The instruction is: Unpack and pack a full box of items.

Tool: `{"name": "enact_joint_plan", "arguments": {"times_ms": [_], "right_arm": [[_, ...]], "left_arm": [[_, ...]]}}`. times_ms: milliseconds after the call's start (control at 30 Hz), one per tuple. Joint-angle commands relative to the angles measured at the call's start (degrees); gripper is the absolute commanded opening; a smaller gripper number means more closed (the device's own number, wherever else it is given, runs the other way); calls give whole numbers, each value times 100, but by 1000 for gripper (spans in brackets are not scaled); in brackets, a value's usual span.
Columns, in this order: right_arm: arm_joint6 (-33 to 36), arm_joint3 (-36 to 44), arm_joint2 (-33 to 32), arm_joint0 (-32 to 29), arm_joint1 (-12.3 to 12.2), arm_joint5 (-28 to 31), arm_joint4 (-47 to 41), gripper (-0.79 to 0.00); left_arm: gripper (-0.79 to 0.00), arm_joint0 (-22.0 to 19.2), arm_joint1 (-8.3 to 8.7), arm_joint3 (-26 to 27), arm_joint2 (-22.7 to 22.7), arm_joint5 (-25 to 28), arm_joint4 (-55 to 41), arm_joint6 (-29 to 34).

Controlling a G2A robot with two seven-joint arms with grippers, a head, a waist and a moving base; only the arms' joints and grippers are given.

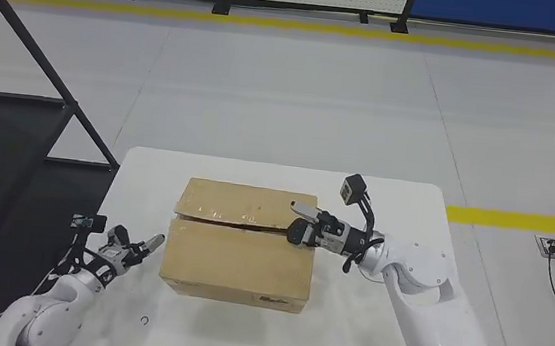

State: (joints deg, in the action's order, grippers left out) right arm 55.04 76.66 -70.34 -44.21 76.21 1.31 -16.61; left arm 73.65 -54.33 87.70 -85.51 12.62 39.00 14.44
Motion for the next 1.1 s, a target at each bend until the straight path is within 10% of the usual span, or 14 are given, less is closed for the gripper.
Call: {"name": "enact_joint_plan", "arguments": {"times_ms": [0, 1067], "right_arm": [[9, -11, 7, 8, -8, 10, -4, 0], [105, -320, 284, 280, -46, 206, -339, 0]], "left_arm": [[0, -92, -20, -78, 143, -89, 401, -142], [0, -927, -310, -1116, 1336, -697, 2926, -1425]]}}
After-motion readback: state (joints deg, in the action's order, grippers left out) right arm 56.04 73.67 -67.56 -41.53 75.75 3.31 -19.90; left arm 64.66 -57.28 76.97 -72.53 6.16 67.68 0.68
